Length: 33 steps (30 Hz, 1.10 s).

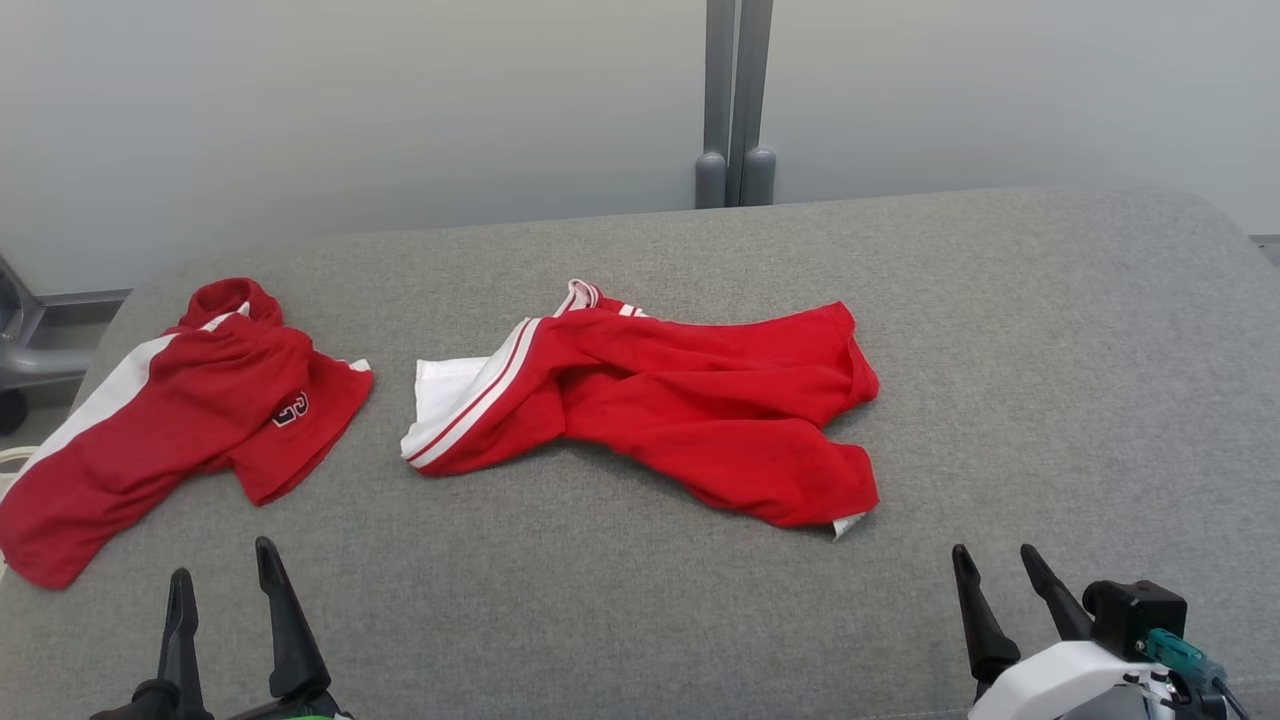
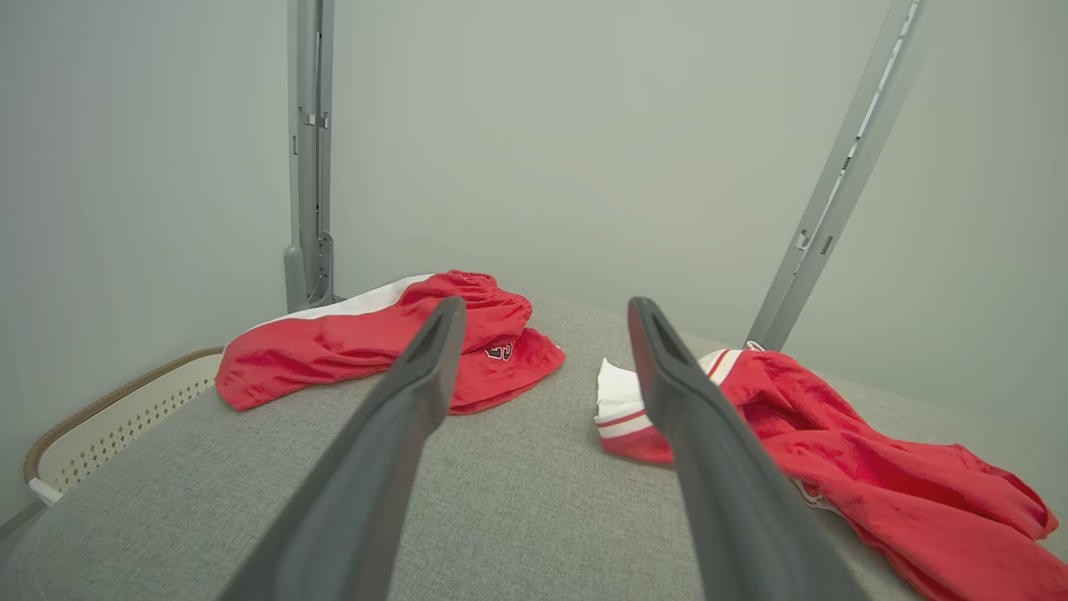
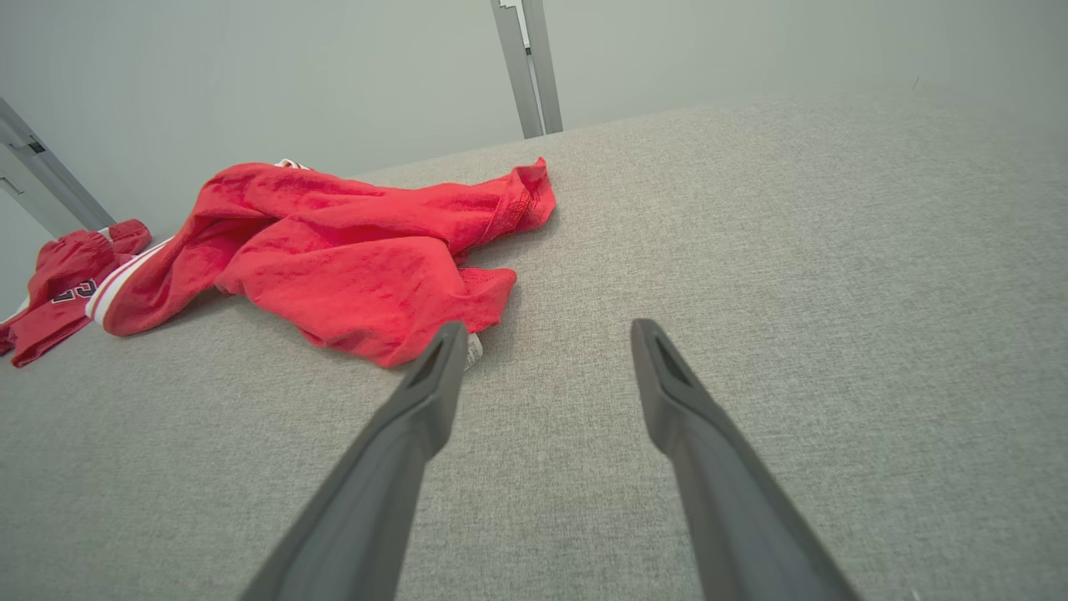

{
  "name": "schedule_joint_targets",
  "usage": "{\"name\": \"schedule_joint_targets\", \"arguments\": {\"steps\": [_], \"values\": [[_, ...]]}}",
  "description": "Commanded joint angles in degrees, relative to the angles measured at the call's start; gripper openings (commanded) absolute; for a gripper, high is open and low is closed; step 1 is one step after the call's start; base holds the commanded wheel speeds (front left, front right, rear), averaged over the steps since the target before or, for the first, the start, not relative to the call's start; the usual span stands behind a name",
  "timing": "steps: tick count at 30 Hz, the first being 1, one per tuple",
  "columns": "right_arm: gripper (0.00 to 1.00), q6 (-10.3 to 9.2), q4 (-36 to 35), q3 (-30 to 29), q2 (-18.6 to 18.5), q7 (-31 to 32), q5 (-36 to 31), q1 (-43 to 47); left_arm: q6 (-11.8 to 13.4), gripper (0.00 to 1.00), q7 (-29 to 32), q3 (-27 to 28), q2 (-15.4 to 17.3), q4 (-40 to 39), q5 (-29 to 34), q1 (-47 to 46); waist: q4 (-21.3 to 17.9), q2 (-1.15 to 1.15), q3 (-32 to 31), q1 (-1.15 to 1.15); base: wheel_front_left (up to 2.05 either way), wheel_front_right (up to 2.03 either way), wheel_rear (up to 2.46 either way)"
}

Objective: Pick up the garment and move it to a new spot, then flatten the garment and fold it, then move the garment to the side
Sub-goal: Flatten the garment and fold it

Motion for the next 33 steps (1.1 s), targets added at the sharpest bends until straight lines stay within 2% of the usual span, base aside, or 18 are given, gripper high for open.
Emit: {"name": "schedule_joint_targets", "arguments": {"steps": [1, 13, 18, 23, 28, 33], "values": [[1.00, -0.02, -0.22, 0.13, -0.12, 0.17, -0.01, 0.11, 0.14, 1.00, -0.01, -0.13, 0.02, 0.05, 0.54, 0.60, -0.15, 0.00, 0.09, 0.00, 0.00, 0.00, 0.00], [1.00, -0.02, -0.99, 0.75, -0.12, 0.43, -0.37, -0.70, -0.98, 1.00, -0.02, -0.40, 0.05, 2.02, 2.84, -0.87, -0.73, 0.00, 0.83, 0.00, 0.00, 0.00, 0.00], [1.00, -0.02, -1.81, 1.66, -0.10, 3.06, -1.56, -3.06, -2.60, 1.00, -0.02, -1.04, 0.08, 5.25, 3.28, -3.23, -0.66, 0.00, 1.75, 0.00, 0.00, 0.00, 0.00], [1.00, -0.02, -2.25, 3.88, -0.12, 12.20, -3.84, -9.07, -5.11, 1.00, 2.85, -2.33, 1.27, 12.77, 2.83, -10.09, -0.75, 0.00, 3.74, 0.00, 0.00, 0.00, 0.00], [1.00, -0.04, -1.10, 2.94, -0.46, 27.13, -6.05, -19.13, -6.61, 1.00, 12.25, -3.56, 3.09, 19.67, 1.93, -22.02, -0.68, 0.00, 8.43, 0.00, 0.00, 0.00, 0.00], [1.00, -0.02, 0.45, 1.67, -1.09, 37.39, -5.41, -29.43, -7.24, 1.00, 21.43, -5.04, 4.33, 26.21, 1.99, -34.65, -0.59, 0.00, 13.35, 0.00, 0.00, 0.00, 0.00]]}}
